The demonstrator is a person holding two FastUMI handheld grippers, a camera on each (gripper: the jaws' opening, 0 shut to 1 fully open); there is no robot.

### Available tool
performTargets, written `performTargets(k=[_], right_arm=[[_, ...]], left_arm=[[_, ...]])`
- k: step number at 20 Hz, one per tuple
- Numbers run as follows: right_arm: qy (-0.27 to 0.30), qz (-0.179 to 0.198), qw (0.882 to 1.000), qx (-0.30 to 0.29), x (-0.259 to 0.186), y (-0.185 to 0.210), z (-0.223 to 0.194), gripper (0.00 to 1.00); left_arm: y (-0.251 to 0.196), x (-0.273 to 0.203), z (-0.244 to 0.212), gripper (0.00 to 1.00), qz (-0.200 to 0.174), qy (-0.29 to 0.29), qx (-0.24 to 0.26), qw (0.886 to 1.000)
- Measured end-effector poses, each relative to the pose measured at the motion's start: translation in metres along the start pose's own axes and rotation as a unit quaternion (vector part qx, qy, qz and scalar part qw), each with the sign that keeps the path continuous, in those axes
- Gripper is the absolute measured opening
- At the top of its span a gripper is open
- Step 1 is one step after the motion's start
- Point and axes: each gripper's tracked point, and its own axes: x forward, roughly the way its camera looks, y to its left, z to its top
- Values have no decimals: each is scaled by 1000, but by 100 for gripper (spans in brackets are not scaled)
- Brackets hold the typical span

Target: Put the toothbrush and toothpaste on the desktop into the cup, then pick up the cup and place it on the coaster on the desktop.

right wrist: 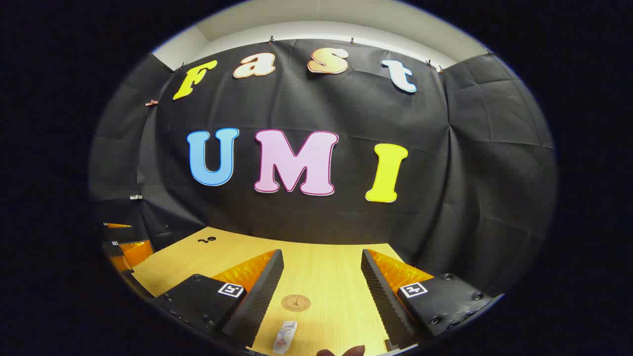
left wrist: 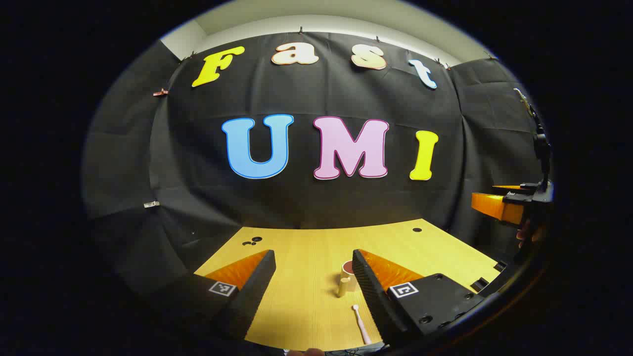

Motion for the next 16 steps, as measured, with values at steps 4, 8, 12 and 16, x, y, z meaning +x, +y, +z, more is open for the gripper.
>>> performTargets(k=[4, 8, 12, 16], right_arm=[[-1, 0, 1000, -3, -2, 2, -4, 97], [0, 4, 1000, 3, -5, 2, -7, 97], [-8, 9, 1000, 3, -7, 0, -4, 97], [-6, 14, 1000, -4, -8, 1, -7, 97]], left_arm=[[1, 1, 2, 96, 3, -1, 0, 1000], [-4, -1, 1, 96, 1, -1, 7, 1000], [-10, -2, 0, 97, -4, 1, 6, 1000], [-13, -4, -3, 97, -6, 6, 3, 1000]])
